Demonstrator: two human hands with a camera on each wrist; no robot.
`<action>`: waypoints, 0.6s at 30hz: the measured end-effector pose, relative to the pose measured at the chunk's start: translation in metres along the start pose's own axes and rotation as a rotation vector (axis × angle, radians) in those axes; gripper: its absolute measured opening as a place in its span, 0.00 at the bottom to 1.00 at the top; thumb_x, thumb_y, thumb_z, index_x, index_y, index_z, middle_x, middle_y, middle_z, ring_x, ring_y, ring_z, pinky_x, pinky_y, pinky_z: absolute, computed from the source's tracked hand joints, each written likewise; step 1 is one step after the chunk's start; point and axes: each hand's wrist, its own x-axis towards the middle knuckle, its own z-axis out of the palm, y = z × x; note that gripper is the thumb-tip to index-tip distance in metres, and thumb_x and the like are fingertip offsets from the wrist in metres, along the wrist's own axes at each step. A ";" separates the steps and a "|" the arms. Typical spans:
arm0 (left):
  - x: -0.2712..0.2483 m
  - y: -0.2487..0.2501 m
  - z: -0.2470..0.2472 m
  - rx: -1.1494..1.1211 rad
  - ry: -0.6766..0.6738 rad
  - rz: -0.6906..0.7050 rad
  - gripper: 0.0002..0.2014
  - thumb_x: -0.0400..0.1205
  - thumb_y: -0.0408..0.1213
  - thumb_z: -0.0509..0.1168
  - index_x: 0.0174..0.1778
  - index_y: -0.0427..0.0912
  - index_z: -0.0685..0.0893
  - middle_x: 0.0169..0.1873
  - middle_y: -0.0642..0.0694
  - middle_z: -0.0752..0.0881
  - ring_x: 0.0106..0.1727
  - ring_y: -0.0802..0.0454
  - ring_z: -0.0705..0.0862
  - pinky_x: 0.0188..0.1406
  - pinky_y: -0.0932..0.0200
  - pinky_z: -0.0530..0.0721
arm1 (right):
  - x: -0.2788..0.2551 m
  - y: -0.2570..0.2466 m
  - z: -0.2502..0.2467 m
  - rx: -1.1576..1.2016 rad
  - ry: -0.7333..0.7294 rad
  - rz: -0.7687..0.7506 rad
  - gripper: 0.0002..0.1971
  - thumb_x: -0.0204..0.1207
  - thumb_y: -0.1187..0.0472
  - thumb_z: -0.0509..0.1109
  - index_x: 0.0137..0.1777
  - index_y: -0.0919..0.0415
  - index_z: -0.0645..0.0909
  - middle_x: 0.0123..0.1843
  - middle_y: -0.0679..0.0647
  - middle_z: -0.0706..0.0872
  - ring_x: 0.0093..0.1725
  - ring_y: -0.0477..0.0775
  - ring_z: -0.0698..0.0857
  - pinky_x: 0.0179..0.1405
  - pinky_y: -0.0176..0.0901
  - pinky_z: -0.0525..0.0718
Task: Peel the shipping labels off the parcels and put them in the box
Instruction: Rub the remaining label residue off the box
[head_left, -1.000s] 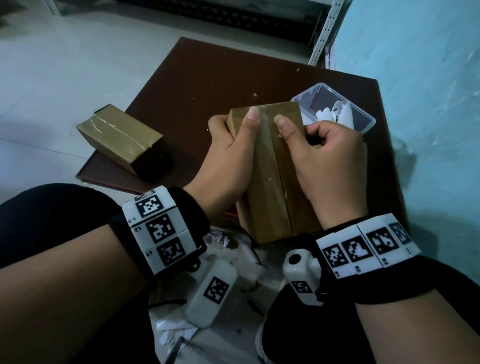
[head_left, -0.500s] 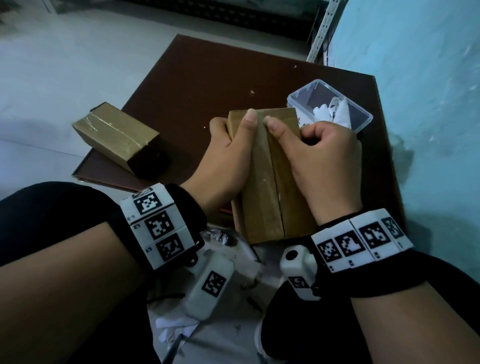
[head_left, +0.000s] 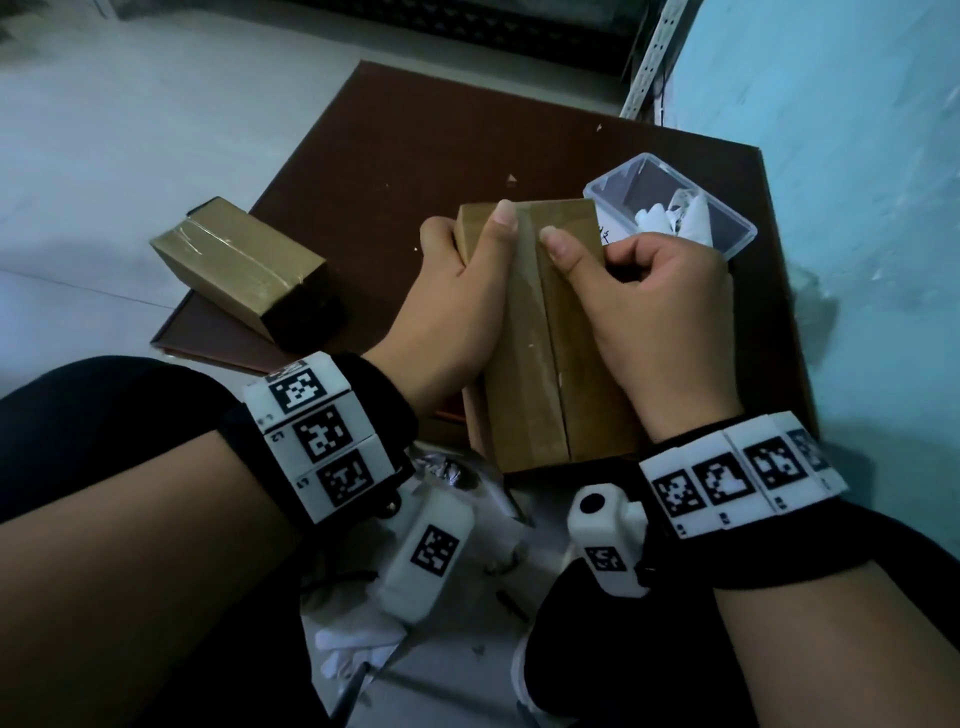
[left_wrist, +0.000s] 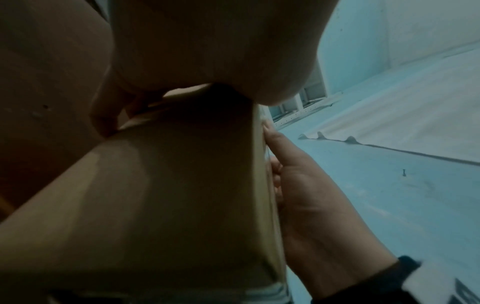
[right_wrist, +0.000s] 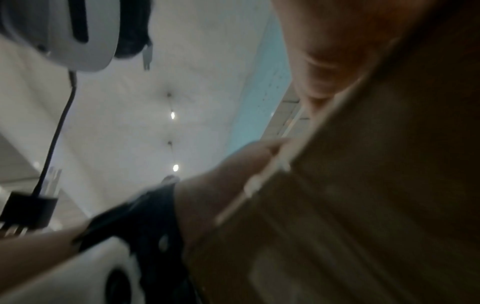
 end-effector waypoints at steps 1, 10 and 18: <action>0.001 0.000 -0.001 -0.004 0.010 -0.005 0.22 0.91 0.61 0.57 0.70 0.48 0.65 0.57 0.54 0.80 0.56 0.61 0.87 0.53 0.57 0.89 | 0.002 -0.001 -0.002 0.030 -0.053 0.019 0.20 0.79 0.35 0.79 0.40 0.51 0.89 0.37 0.42 0.90 0.41 0.39 0.89 0.38 0.30 0.85; 0.005 0.000 -0.006 -0.006 0.046 0.006 0.22 0.91 0.63 0.56 0.70 0.51 0.64 0.56 0.55 0.82 0.56 0.58 0.88 0.61 0.48 0.91 | -0.002 -0.005 -0.004 0.555 -0.226 0.300 0.12 0.83 0.61 0.80 0.65 0.54 0.93 0.52 0.48 0.98 0.53 0.48 0.97 0.52 0.49 0.96; 0.007 -0.006 0.001 0.048 0.086 0.096 0.19 0.91 0.62 0.56 0.67 0.51 0.68 0.54 0.55 0.84 0.55 0.59 0.89 0.61 0.43 0.91 | -0.002 -0.004 0.005 0.628 -0.118 0.373 0.12 0.79 0.57 0.84 0.61 0.57 0.95 0.50 0.51 0.98 0.53 0.51 0.97 0.53 0.52 0.96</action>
